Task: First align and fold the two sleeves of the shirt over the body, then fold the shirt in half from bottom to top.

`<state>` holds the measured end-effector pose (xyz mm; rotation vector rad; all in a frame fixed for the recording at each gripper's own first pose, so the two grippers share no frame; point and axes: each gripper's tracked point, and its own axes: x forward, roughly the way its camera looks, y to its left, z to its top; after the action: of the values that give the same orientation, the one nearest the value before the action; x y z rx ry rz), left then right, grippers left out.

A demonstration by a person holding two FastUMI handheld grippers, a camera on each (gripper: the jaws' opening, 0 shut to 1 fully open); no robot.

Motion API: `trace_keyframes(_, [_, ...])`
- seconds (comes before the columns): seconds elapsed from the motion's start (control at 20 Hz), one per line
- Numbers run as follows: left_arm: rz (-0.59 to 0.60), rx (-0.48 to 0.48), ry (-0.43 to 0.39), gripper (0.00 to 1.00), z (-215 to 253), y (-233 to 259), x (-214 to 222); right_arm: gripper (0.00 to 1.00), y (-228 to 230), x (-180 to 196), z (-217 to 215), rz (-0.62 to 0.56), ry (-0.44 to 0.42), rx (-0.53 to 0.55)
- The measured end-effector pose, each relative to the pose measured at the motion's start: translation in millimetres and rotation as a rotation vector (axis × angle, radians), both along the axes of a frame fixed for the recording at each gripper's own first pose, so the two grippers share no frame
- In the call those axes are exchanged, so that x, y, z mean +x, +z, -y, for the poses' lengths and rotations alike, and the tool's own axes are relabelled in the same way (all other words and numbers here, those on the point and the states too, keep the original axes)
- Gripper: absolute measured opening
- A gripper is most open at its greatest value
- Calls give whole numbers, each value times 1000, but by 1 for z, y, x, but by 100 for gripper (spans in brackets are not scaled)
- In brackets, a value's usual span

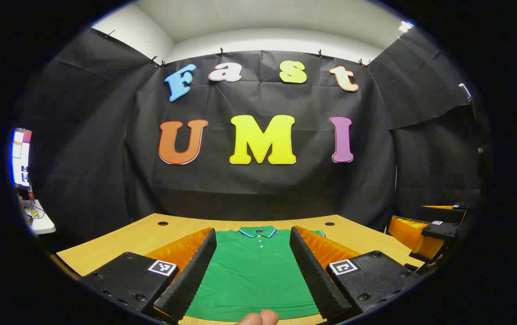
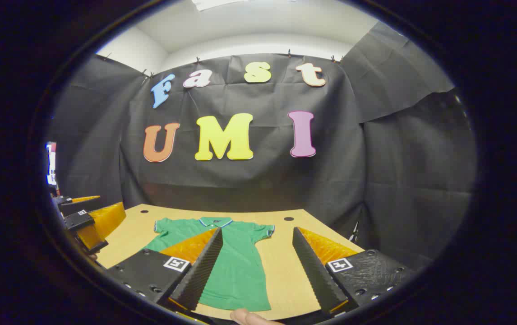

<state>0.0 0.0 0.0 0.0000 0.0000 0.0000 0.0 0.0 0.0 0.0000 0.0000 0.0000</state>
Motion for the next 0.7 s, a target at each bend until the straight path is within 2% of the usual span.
trace_keyframes(0.25, [-39,-44,15,100,-4,-12,5,95,6,2,6,19,-22,-28])
trace_keyframes(0.7, [-85,-66,13,100,4,-27,11,96,2,3,18,18,-34,-31])
